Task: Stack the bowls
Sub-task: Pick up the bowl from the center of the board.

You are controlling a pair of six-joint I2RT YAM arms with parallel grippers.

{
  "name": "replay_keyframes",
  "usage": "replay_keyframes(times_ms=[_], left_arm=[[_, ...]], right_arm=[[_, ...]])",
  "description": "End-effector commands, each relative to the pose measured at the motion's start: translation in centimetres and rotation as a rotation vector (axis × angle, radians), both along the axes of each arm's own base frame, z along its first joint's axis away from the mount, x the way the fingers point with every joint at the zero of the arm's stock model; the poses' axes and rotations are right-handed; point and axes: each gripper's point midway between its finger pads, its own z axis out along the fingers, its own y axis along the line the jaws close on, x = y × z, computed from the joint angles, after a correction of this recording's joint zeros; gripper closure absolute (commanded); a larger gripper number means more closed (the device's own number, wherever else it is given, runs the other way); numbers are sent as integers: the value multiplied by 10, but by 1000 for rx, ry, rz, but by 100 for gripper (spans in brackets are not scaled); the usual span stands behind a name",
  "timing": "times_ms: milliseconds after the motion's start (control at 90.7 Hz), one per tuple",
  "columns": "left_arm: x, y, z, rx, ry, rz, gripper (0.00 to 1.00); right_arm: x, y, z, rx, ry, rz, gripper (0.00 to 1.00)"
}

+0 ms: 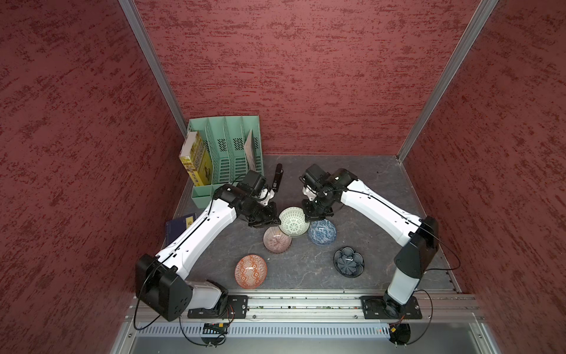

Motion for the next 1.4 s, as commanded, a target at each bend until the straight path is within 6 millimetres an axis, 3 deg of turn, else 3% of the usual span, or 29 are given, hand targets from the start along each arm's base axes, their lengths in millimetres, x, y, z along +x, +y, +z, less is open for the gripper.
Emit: replay_keyframes(times_ms=[0,154,441,727,1036,1124,1179,1267,1388], left_arm=[[3,3,-4,28,-7,0,86],[6,1,-6,33,0,0,88],[5,4,-12,61,10,4,80],[4,5,-17,84,20,1,83],[2,9,-17,114,8,-1,100],[1,15,-17,138,6,1,100],[1,19,-19,156,7,5,100],[2,27,-22,184,12,15,100],[5,37,-25,186,9,41,100]], right_arm=[[4,9,11,31,-32,10,100],[5,14,12,41,-32,13,100],[4,19,11,48,-31,24,100],[3,19,10,40,-31,26,100],[4,19,8,33,-35,25,100],[7,14,7,7,-57,22,59],[11,9,7,-18,-79,22,44],[17,0,9,-50,-110,17,36],[23,-11,15,-49,-125,-1,34]])
